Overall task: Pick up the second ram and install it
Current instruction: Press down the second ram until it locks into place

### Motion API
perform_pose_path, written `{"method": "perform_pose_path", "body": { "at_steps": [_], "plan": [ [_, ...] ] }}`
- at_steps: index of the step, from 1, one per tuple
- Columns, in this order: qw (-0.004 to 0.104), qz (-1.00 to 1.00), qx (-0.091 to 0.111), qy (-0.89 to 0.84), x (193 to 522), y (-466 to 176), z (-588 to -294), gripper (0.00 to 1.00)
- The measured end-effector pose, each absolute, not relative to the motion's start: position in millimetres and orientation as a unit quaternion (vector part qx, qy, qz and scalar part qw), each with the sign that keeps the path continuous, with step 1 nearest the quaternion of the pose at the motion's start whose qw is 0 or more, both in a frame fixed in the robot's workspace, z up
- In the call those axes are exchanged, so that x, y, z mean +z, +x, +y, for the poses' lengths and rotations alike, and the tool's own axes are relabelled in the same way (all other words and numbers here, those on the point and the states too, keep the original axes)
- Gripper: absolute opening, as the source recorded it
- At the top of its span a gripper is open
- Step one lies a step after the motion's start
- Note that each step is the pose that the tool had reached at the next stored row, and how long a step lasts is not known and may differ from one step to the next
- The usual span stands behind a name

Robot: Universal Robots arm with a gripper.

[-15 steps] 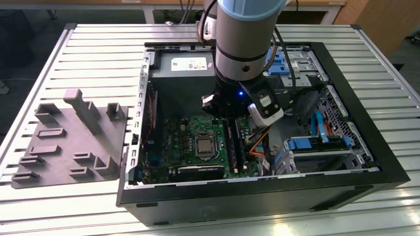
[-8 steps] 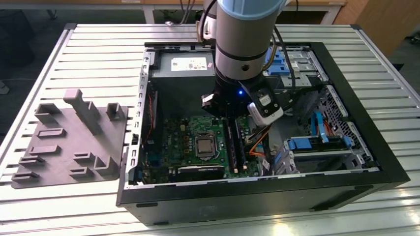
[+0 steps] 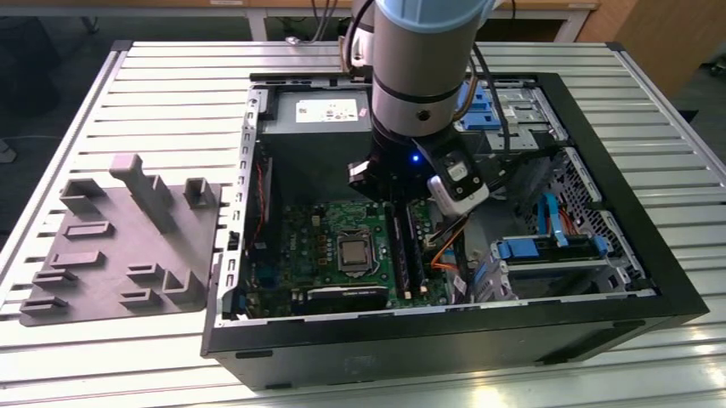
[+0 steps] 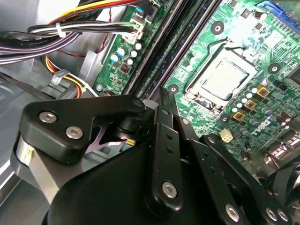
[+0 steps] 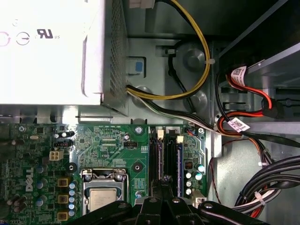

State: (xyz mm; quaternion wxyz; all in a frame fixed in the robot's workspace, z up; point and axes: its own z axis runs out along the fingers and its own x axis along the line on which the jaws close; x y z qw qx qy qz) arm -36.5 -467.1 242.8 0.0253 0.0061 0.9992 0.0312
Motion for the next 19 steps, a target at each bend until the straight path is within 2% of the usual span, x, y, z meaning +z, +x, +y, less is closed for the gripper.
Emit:
{"method": "perform_pose_path", "body": {
  "at_steps": [19],
  "plan": [
    [0.025, 0.999, 0.031, 0.006, 242.8, -38.1, -462.4, 0.11]
  ]
}}
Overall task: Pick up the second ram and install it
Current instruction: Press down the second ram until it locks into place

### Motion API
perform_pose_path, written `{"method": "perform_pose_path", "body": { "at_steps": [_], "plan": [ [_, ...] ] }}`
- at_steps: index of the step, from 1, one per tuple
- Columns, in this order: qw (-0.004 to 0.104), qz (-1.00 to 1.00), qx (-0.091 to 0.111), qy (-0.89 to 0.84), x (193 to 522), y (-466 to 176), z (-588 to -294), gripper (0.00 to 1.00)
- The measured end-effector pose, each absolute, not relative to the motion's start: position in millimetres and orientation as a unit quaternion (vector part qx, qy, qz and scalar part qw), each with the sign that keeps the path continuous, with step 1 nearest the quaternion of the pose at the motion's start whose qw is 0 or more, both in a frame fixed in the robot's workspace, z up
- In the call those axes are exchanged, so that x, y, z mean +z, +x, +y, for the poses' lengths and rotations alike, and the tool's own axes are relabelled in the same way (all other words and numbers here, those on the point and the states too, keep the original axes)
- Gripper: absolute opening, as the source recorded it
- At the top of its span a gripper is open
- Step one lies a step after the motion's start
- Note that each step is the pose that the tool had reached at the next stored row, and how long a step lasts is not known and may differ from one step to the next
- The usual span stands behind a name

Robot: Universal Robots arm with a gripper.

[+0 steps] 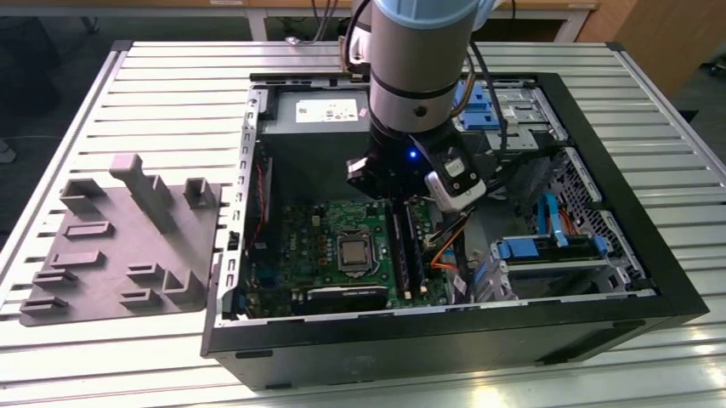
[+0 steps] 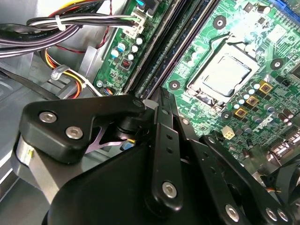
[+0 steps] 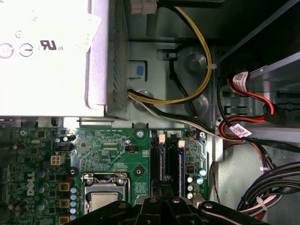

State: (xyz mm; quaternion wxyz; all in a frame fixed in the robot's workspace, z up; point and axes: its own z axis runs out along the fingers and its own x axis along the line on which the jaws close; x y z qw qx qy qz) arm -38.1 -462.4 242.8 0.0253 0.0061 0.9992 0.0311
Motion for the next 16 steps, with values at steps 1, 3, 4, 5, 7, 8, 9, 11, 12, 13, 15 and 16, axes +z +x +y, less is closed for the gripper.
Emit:
{"method": "perform_pose_path", "body": {
  "at_steps": [1, 3, 4, 5, 7, 8, 9, 11, 12, 13, 15, 16],
  "plan": [
    [0.025, 0.999, 0.031, 0.006, 242.8, -38.2, -462.2, 0.11],
    [0.025, 0.999, 0.031, 0.006, 242.8, -38.6, -460.9, 0.11],
    [0.025, 0.999, 0.031, 0.006, 242.8, -38.6, -460.7, 0.11],
    [0.025, 0.999, 0.031, 0.006, 242.8, -38.6, -460.5, 0.11],
    [0.025, 0.999, 0.031, 0.006, 242.8, -38.7, -460.2, 0.11],
    [0.025, 0.999, 0.031, 0.006, 242.8, -38.7, -460.0, 0.11],
    [0.025, 0.999, 0.031, 0.006, 242.8, -38.7, -459.7, 0.11],
    [0.025, 0.999, 0.031, 0.006, 242.8, -38.8, -459.2, 0.11],
    [0.025, 0.999, 0.031, 0.006, 242.8, -38.8, -458.9, 0.11],
    [0.025, 0.999, 0.031, 0.006, 242.8, -38.8, -458.6, 0.11],
    [0.025, 0.999, 0.031, 0.006, 242.8, -38.9, -457.9, 0.11],
    [0.025, 0.999, 0.031, 0.006, 242.8, -38.9, -457.7, 0.11]
  ]
}}
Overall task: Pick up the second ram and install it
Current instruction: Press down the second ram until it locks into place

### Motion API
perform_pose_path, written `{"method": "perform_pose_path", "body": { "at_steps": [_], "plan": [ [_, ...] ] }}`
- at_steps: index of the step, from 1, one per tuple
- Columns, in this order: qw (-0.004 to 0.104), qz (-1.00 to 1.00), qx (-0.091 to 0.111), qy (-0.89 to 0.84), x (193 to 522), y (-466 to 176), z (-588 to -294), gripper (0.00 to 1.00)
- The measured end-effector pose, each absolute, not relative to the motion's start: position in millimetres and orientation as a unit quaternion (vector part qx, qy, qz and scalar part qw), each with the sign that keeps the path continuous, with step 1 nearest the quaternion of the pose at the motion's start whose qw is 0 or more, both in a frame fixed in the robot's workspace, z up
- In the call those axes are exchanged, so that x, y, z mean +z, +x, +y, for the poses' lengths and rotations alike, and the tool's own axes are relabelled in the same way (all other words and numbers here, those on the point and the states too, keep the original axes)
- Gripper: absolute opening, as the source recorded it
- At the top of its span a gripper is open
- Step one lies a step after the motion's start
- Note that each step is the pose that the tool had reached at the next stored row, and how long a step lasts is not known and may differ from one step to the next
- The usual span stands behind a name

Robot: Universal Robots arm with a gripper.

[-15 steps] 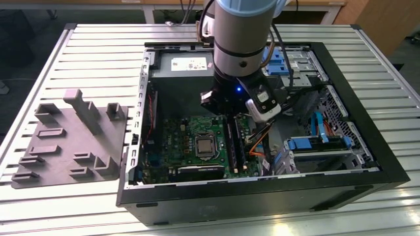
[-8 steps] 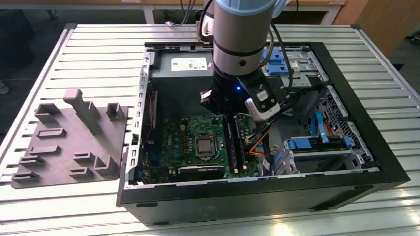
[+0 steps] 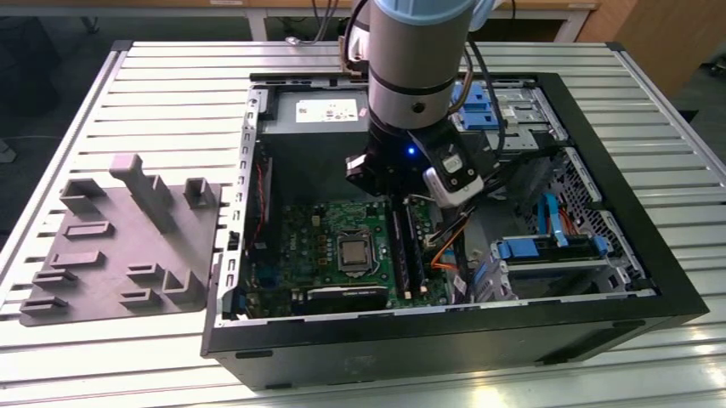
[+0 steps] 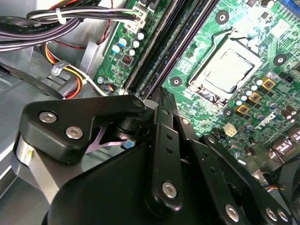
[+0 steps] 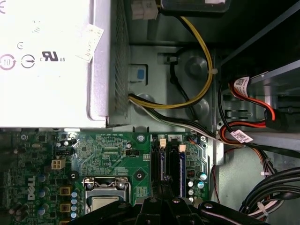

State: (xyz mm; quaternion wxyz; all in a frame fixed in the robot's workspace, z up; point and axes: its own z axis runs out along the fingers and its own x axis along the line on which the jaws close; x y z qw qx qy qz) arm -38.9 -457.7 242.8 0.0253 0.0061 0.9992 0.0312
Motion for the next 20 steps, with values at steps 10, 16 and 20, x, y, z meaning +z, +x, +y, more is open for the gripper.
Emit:
{"method": "perform_pose_path", "body": {
  "at_steps": [10, 16, 20],
  "plan": [
    [0.025, 0.999, 0.031, 0.006, 242.8, -39.7, -455.2, 0.11],
    [0.025, 0.999, 0.031, 0.006, 242.8, -40.4, -454.0, 0.11],
    [0.025, 0.999, 0.031, 0.006, 242.8, -40.8, -453.2, 0.11]
  ]
}}
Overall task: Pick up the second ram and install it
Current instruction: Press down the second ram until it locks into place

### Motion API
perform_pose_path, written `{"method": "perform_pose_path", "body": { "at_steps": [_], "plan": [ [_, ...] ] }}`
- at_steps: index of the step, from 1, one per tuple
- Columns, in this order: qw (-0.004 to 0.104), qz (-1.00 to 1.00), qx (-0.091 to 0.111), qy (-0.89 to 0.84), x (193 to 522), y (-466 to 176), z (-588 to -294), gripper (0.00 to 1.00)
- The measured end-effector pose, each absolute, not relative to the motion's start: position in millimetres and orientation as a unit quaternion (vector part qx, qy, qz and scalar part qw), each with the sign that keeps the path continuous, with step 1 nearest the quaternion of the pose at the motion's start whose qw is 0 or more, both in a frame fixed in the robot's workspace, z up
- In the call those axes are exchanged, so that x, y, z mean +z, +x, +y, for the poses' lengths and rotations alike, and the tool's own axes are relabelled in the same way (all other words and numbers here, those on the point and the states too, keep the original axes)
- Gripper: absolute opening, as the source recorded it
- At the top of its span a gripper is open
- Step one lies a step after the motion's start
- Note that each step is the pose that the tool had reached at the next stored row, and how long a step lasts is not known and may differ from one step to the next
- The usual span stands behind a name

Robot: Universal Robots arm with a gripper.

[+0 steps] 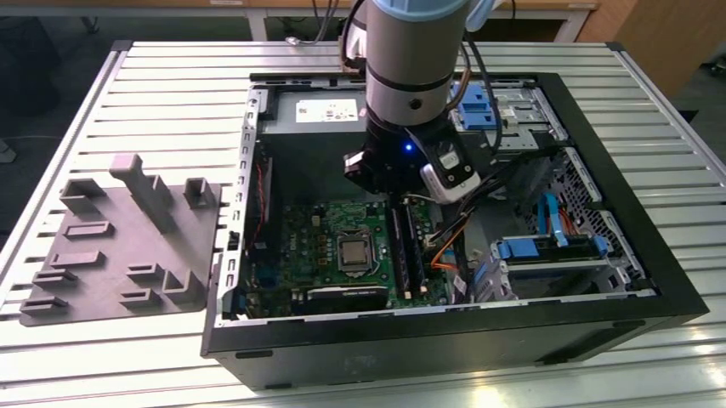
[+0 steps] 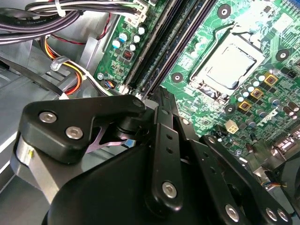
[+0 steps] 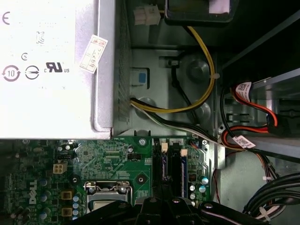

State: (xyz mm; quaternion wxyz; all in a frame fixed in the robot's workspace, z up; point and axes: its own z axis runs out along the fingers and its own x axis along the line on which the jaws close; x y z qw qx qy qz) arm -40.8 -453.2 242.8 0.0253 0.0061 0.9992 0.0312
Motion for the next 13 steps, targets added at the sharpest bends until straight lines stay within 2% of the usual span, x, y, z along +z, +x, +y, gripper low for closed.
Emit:
{"method": "perform_pose_path", "body": {
  "at_steps": [13],
  "plan": [
    [0.025, 0.999, 0.031, 0.006, 242.1, -37.9, -452.7, 0.11]
  ]
}}
